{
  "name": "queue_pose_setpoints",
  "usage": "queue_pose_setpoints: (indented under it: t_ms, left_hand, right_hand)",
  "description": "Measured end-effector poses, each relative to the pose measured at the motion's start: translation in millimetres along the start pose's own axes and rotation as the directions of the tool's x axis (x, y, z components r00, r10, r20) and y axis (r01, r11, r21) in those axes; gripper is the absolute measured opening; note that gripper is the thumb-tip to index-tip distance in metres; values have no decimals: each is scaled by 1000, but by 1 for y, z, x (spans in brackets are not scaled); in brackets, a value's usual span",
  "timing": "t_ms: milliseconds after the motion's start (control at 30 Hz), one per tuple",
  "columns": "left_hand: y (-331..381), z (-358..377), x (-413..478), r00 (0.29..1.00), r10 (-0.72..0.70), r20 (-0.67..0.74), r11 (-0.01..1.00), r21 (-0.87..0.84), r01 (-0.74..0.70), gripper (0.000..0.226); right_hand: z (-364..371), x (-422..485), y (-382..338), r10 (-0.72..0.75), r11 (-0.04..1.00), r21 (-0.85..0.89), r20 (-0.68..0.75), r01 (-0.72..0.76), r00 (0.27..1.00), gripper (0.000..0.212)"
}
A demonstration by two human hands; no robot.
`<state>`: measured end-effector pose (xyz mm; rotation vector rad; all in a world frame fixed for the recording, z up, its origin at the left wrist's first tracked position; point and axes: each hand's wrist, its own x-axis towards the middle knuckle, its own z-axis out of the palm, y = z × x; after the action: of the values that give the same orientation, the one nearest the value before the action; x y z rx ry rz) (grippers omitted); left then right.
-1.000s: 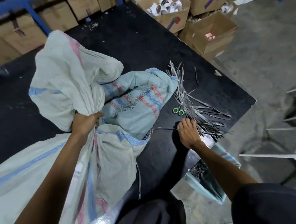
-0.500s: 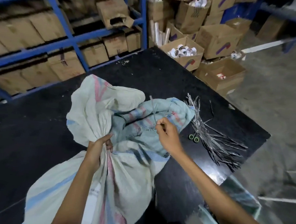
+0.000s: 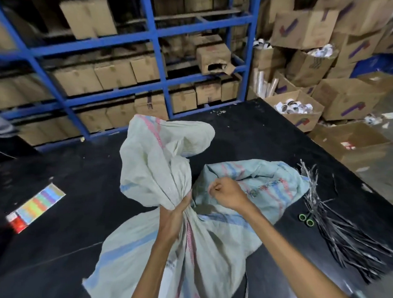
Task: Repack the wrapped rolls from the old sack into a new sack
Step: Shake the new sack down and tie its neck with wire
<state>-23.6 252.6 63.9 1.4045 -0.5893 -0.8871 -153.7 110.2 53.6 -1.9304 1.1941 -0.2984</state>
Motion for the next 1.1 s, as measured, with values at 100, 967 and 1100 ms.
queue_pose_setpoints:
  t_ms: [100, 967, 1100]
  left_hand:
    - [4, -8, 0, 999, 36, 22, 998, 50, -37, 53]
    - [28, -42, 55, 974, 130, 188, 880, 431, -201, 46]
    - [25, -46, 61, 975, 161, 155, 852, 477, -216, 46]
  right_hand:
    - [-3, 2, -12, -81, 991, 110, 21, 78, 996, 40]
    - [37, 65, -43, -202, 979, -19, 95, 205, 975, 32]
    - [41, 70, -40, -202, 970, 158, 116, 183, 973, 9]
